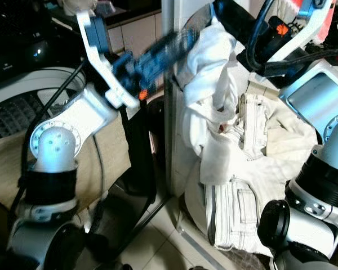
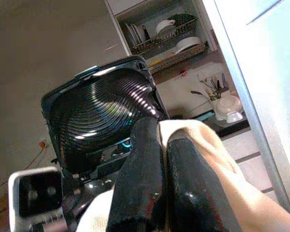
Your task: Clothes washing
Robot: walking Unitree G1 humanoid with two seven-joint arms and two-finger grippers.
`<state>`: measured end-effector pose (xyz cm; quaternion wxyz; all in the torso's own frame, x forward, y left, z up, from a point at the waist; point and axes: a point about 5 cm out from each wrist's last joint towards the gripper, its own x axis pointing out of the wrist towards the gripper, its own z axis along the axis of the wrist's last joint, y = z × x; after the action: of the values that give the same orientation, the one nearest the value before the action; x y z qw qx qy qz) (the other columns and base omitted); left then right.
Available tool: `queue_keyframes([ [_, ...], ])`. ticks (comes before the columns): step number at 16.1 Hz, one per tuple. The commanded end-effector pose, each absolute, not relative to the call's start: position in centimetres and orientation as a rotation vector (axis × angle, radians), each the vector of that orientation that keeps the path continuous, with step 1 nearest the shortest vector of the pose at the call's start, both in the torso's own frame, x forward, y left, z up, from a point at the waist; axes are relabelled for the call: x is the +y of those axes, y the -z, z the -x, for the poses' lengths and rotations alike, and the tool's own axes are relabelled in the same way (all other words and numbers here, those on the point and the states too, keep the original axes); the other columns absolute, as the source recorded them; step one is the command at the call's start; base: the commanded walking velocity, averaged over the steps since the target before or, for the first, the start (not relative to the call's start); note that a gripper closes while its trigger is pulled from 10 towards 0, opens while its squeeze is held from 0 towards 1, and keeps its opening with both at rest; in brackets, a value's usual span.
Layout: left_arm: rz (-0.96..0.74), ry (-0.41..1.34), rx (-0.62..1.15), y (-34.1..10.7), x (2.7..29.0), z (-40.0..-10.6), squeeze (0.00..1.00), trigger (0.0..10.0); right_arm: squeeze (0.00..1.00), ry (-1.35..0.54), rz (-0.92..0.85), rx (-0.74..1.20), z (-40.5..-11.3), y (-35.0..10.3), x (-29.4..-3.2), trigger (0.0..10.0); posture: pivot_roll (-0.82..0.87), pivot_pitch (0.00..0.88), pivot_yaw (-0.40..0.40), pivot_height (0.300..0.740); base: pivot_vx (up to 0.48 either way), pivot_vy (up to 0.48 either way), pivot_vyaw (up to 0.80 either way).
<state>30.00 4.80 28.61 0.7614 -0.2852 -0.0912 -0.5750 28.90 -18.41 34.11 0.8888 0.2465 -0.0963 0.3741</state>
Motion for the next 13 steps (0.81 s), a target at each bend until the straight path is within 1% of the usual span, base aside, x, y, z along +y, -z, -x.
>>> queue_keyframes([
  [1, 0.529, 1.263, -0.158, -28.0, 4.1, -29.7, 0.00, 10.0, 0.00, -0.801, -0.504, -0.213, -28.3, -34.5, -18.1, 0.0, -0.12, 0.000, 0.075, 0.740, 0.000, 0.000, 0.00],
  [4, 0.475, 1.219, -0.130, -27.2, 4.0, -30.0, 0.00, 10.0, 0.00, -0.805, -0.510, -0.217, -28.0, -34.4, -17.8, 0.0, -0.12, 0.000, 0.082, 0.740, 0.000, 0.000, 0.00],
  [5, 0.495, 1.183, -0.131, -27.2, 4.2, -30.4, 0.00, 4.3, 0.00, -0.809, -0.509, -0.214, -28.0, -34.3, -17.6, 0.0, -0.12, 0.000, 0.083, 0.740, 0.000, 0.000, 0.00],
  [6, 0.517, 1.137, -0.137, -27.2, 4.5, -30.9, 0.00, 1.2, 0.00, -0.813, -0.508, -0.209, -27.9, -34.1, -17.5, 0.0, -0.12, 0.000, 0.083, 0.740, 0.000, 0.000, 0.00],
  [7, 0.516, 1.119, -0.152, -27.3, 4.8, -31.1, 0.00, 0.0, 0.00, -0.814, -0.511, -0.203, -27.8, -34.0, -17.4, 0.0, -0.12, 0.000, 0.081, 0.740, 0.000, 0.000, 0.00],
  [10, 0.516, 1.120, -0.159, -27.2, 5.1, -31.0, 0.00, 0.0, 0.00, -0.817, -0.516, -0.197, -27.7, -33.8, -17.3, 0.0, -0.12, 0.000, 0.083, 0.740, 0.000, 0.000, 0.00],
  [13, 0.521, 1.139, -0.162, -27.0, 4.9, -30.7, 0.00, 0.0, 0.00, -0.813, -0.519, -0.190, -27.7, -33.7, -17.3, 0.0, -0.12, 0.000, 0.082, 0.740, 0.000, 0.000, 0.00],
])
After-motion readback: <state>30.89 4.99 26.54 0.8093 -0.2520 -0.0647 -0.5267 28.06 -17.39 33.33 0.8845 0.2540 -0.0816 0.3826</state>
